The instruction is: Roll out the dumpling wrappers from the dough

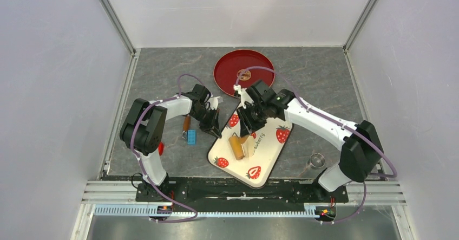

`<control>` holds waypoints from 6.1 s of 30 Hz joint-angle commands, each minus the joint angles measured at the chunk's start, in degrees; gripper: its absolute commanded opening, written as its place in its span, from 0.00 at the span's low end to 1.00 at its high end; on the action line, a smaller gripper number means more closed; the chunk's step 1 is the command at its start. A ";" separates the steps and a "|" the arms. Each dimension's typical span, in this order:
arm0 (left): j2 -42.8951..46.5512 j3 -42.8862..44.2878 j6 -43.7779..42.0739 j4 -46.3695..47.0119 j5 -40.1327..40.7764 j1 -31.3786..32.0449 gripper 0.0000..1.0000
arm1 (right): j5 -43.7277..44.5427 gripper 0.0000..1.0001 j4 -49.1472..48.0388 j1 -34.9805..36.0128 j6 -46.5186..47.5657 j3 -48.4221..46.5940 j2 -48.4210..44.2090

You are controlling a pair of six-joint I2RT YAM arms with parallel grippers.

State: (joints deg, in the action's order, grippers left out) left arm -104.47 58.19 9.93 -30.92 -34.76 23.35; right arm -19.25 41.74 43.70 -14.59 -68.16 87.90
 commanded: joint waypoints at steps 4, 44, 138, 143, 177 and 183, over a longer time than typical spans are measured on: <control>-3.12 -0.97 -4.22 -3.27 9.43 0.25 0.02 | -2.10 0.00 5.05 -2.37 0.45 -15.29 0.18; -3.68 -0.19 -4.16 -3.36 9.71 0.21 0.02 | 18.54 0.00 17.57 -7.08 2.56 16.79 -8.00; 16.94 -0.88 24.71 20.08 -4.21 -24.66 0.80 | 7.53 0.44 22.91 -48.12 -0.67 18.05 -22.69; 14.06 -0.89 26.38 21.34 -4.96 -22.70 0.80 | 10.83 0.38 21.84 -40.24 -5.18 23.88 -24.23; 16.20 3.47 16.90 10.07 -3.54 -20.02 0.80 | 25.16 0.00 17.85 -26.07 0.94 13.95 -10.47; 16.35 6.27 13.33 4.92 0.22 -16.90 0.80 | 25.58 0.00 20.97 -9.82 -1.91 -2.65 -1.97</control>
State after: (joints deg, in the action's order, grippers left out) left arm -90.43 61.17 28.75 -21.37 -37.04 4.21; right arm 5.96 60.64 25.30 -15.05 -61.54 81.89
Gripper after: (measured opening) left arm 0.804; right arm 0.020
